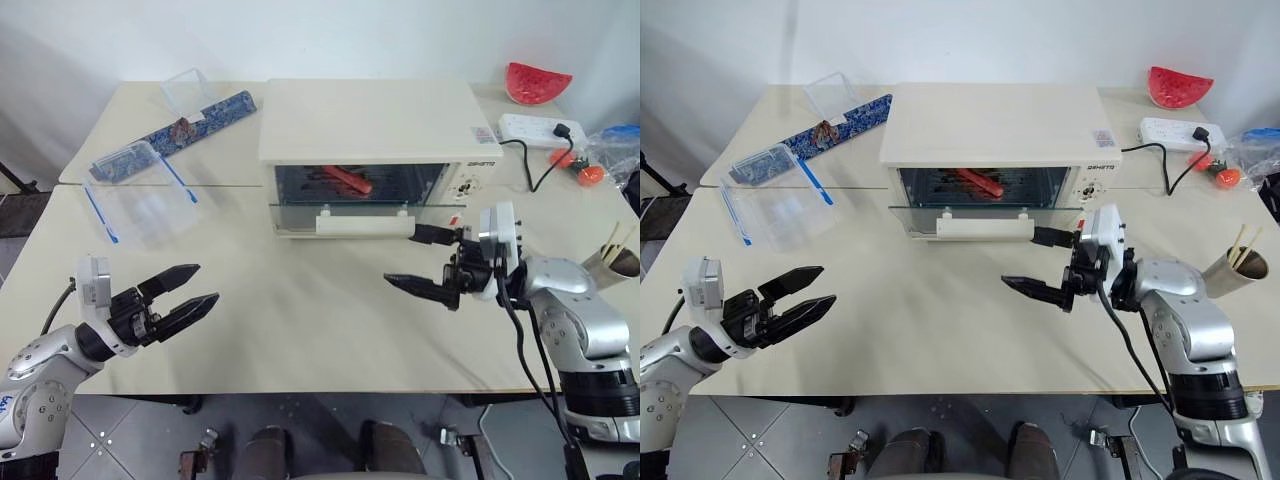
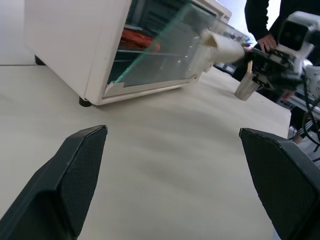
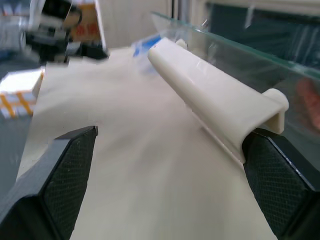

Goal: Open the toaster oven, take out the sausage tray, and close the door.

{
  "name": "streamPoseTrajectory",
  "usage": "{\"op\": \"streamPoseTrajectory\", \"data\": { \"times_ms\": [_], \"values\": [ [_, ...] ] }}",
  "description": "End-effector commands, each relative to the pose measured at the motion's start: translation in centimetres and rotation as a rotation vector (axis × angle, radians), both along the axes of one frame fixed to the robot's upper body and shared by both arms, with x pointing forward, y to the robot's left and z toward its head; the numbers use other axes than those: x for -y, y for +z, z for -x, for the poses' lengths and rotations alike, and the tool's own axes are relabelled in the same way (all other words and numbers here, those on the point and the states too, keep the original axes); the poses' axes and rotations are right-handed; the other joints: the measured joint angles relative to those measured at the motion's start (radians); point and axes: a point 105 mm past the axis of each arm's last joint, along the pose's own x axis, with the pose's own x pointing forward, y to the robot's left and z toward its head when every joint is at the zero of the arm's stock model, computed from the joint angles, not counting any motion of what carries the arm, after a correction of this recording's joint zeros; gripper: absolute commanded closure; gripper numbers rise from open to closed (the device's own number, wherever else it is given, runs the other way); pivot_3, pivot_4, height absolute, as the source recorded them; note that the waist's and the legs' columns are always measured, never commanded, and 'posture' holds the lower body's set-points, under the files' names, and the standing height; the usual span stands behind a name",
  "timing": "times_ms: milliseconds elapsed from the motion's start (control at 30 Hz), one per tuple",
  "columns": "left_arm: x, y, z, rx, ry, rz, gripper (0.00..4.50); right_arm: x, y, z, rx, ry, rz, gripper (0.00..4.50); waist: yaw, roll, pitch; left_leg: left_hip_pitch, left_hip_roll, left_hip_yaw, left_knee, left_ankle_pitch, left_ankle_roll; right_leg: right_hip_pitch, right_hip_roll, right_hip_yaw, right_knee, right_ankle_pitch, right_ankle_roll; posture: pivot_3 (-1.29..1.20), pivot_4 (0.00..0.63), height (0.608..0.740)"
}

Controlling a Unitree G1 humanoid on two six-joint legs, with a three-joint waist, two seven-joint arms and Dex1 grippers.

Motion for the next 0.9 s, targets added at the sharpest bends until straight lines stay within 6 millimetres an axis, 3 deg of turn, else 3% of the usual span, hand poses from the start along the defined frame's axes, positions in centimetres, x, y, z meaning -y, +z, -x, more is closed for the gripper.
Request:
{"op": "streamPoseTrajectory", "data": {
  "times_ms": [33, 167, 333, 467, 633, 900],
  "values": [
    [0.0, 1.3, -0.3, 0.036, -0.001, 0.033, 0.39, -0.2, -0.1, 0.9, 0.103, 0.018, 0.049, 0.00, 0.002, 0.000, 0.000, 0.000, 0.000, 0.000, 0.001, 0.000, 0.000, 0.000, 0.000, 0.000, 0.000, 0.000, 0.000, 0.00, 0.150, 0.740],
    [0.2, 2.4, -1.1, 0.064, 0.008, 0.073, 1.57, -0.1, -0.7, 0.9, 0.146, -0.009, 0.058, 0.00, 0.002, 0.000, 0.000, 0.000, 0.000, 0.000, 0.004, 0.000, 0.000, 0.001, 0.000, 0.000, 0.000, 0.000, 0.000, 0.00, 0.150, 0.740],
    [1.3, 4.3, -3.7, 0.143, 0.013, 0.100, 3.08, 0.1, -1.2, 0.5, 0.200, -0.056, 0.060, 0.00, 0.005, 0.000, 0.000, 0.000, 0.000, 0.000, 0.006, 0.000, 0.000, 0.001, 0.000, 0.000, 0.002, 0.000, 0.000, 0.00, 0.150, 0.740],
    [3.5, 5.6, -6.9, 0.222, 0.011, 0.095, 4.40, 0.1, -1.9, 0.6, 0.210, -0.061, 0.070, 0.00, 0.007, 0.000, 0.000, 0.000, 0.000, 0.000, 0.007, 0.000, 0.000, 0.002, 0.000, 0.001, 0.002, 0.000, 0.000, 0.00, 0.150, 0.740],
    [8.1, 5.7, -8.9, 0.233, -0.108, 0.088, 4.46, -0.1, -2.4, 0.6, 0.222, -0.060, 0.081, 0.00, 0.015, -0.001, 0.000, 0.000, 0.000, 0.001, 0.007, 0.000, 0.000, 0.002, 0.000, 0.001, 0.002, 0.000, 0.000, 0.00, 0.150, 0.740],
    [11.6, 4.7, -10.3, 0.206, -0.207, 0.035, 4.46, 0.1, -2.5, 0.4, 0.239, -0.103, 0.080, 0.00, 0.012, -0.001, 0.000, 0.000, 0.000, 0.002, 0.007, 0.000, 0.000, 0.001, 0.001, 0.001, 0.002, 0.000, 0.000, 0.00, 0.150, 0.740]
  ]
}}
